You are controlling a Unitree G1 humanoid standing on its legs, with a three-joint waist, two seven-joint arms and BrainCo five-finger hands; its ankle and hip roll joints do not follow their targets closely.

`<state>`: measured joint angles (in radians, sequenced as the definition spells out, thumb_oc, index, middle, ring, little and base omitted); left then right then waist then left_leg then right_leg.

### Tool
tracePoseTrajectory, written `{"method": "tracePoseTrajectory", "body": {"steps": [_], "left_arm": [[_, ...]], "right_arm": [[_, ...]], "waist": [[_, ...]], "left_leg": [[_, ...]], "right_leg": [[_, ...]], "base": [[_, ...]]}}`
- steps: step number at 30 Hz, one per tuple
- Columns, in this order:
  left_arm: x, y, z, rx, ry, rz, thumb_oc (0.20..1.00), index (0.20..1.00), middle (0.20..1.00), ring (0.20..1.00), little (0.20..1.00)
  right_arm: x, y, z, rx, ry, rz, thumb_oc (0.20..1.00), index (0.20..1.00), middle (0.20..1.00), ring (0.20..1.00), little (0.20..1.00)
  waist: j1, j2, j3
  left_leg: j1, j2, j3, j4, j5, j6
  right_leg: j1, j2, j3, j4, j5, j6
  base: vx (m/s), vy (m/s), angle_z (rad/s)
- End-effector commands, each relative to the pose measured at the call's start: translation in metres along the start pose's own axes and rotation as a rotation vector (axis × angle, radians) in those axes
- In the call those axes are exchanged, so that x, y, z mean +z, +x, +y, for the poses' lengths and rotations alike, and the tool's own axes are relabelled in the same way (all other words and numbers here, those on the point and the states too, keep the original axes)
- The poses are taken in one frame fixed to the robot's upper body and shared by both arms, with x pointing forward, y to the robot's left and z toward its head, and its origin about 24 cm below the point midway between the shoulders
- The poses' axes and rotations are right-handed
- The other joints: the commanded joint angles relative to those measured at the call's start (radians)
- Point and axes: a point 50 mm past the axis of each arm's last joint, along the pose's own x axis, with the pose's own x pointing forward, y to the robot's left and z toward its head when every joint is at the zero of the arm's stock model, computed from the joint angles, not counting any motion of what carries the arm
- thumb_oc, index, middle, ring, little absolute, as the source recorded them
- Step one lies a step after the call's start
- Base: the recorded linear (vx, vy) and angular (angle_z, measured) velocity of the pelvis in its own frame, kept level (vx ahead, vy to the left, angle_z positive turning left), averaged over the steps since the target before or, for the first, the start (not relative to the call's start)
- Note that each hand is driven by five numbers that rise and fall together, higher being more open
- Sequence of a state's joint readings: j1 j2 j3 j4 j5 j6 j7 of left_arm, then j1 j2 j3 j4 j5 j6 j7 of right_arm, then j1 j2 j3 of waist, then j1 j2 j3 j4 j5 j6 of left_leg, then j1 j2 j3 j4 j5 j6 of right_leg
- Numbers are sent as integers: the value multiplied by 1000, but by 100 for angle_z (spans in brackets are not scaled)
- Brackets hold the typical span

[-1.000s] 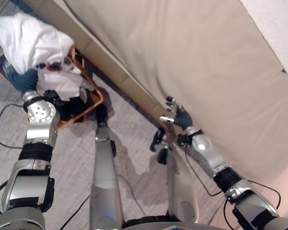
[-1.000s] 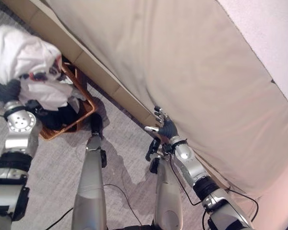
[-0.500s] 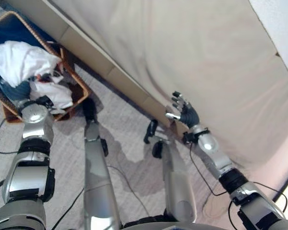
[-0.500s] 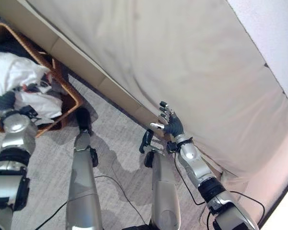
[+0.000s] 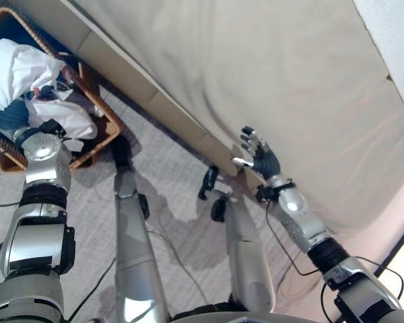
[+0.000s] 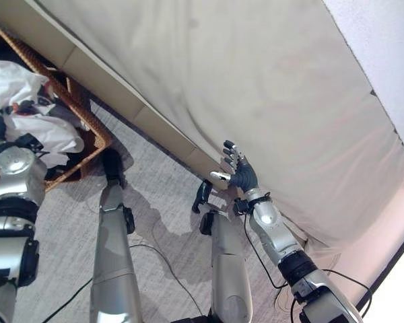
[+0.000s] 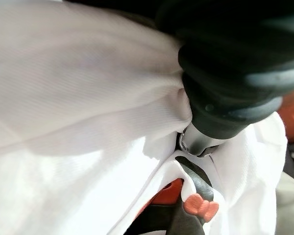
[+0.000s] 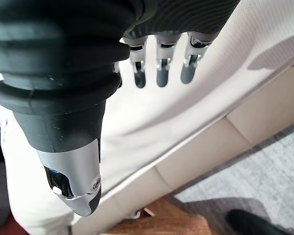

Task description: Pick up clothes into the bucket

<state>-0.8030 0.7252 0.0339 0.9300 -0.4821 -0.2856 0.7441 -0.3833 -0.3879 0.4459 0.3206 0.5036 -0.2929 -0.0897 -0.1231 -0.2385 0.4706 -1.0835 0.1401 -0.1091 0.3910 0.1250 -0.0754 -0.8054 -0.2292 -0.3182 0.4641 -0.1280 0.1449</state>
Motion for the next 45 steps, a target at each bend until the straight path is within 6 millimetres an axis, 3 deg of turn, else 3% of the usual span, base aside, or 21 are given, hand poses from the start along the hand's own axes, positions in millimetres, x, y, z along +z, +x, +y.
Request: {"method": "tracePoseTrajectory", "body": {"steps": [1, 2, 3, 4, 17, 26, 28, 32, 34, 36, 37, 41, 45], "left_arm": [[22, 18, 20, 80, 20, -111, 200, 200, 200, 200, 200], [22, 17, 19, 65, 20, -111, 200, 200, 200, 200, 200], [21, 17, 18, 47, 24, -108, 304, 304, 304, 304, 304], [22, 16, 16, 26, 19, -109, 1000, 1000, 1000, 1000, 1000], [20, 0, 6, 13, -112, -115, 1000, 1000, 1000, 1000, 1000], [14, -54, 11, -24, -331, -195, 1000, 1000, 1000, 1000, 1000], [9, -74, 12, -79, -357, -207, 1000, 1000, 1000, 1000, 1000], [6, -90, 6, -207, -337, -223, 1000, 1000, 1000, 1000, 1000], [-14, -101, 3, -388, -295, -159, 1000, 1000, 1000, 1000, 1000], [-35, -109, 2, -464, -276, -64, 1000, 1000, 1000, 1000, 1000], [-44, -117, -2, -512, -289, -15, 1000, 1000, 1000, 1000, 1000], [-50, -136, -5, -646, -315, 34, 1000, 1000, 1000, 1000, 1000], [-67, -159, 1, -830, -295, 123, 1000, 1000, 1000, 1000, 1000]], "right_arm": [[-2, -14, -6, -22, 36, -27, 1000, 1000, 1000, 1000, 1000], [-2, -15, -6, -26, 37, -26, 1000, 1000, 1000, 1000, 1000], [-2, -15, -7, -28, 35, -24, 1000, 1000, 1000, 1000, 1000], [-1, -14, -8, -28, 38, -28, 1000, 1000, 1000, 1000, 1000], [-5, -18, -14, -65, 42, -15, 1000, 1000, 1000, 1000, 1000], [-21, -29, -26, -165, 79, 45, 1000, 1000, 1000, 1000, 1000], [-27, -33, -32, -200, 84, 72, 1000, 1000, 1000, 1000, 1000], [-31, -38, -38, -223, 87, 90, 1000, 1000, 1000, 1000, 1000], [-32, -41, -48, -256, 120, 91, 1000, 1000, 1000, 1000, 1000], [-33, -45, -54, -284, 151, 87, 1000, 1000, 1000, 1000, 1000], [-33, -47, -56, -296, 178, 76, 1000, 1000, 1000, 1000, 1000], [-36, -55, -62, -350, 243, 62, 1000, 1000, 1000, 1000, 1000], [-43, -73, -70, -416, 259, 76, 1000, 1000, 1000, 1000, 1000]], "waist": [[19, -63, -31], [19, -63, -29], [19, -63, -28], [20, -63, -26], [20, -54, -46], [56, -38, -56], [75, -28, -62], [94, -16, -70], [102, 2, -77], [97, 17, -94], [92, 19, -99], [87, 39, -113], [59, 64, -184]], "left_leg": [[-15, -3, 11, 195, -229, 3], [-15, -2, 12, 195, -229, 3], [-15, -2, 12, 196, -229, 4], [-15, -3, 11, 197, -229, 4], [16, -8, 15, 196, -242, 13], [98, -22, 26, 154, -236, 18], [153, -26, 34, 124, -229, 20], [229, -29, 40, 83, -216, 20], [309, -29, 51, 49, -205, 20], [362, -29, 58, 30, -201, 21], [387, -39, 68, 7, -165, 29], [469, -36, 78, -21, -160, 28], [630, -15, 118, -87, -153, 23]], "right_leg": [[12, -35, 62, -189, 201, 62], [13, -35, 61, -191, 202, 62], [15, -34, 59, -192, 202, 62], [16, -34, 59, -193, 202, 62], [41, -28, 67, -197, 200, 61], [116, -30, 54, -225, 211, 67], [164, -33, 50, -237, 217, 69], [235, -38, 44, -260, 226, 72], [311, -44, 46, -286, 245, 78], [355, -51, 50, -296, 251, 80], [377, -64, 44, -313, 277, 73], [452, -69, 48, -337, 279, 75], [563, -61, 84, -408, 304, 82]], "base": [[0, 0, 0], [0, 0, 0], [0, 0, 0], [4, 7, 5], [1, 1, 1], [0, 0, 0], [0, 0, 0], [2, 21, 4], [-6, 93, 2], [-21, 90, -2], [-31, 81, 0], [35, 37, -3], [77, 30, -18]]}}
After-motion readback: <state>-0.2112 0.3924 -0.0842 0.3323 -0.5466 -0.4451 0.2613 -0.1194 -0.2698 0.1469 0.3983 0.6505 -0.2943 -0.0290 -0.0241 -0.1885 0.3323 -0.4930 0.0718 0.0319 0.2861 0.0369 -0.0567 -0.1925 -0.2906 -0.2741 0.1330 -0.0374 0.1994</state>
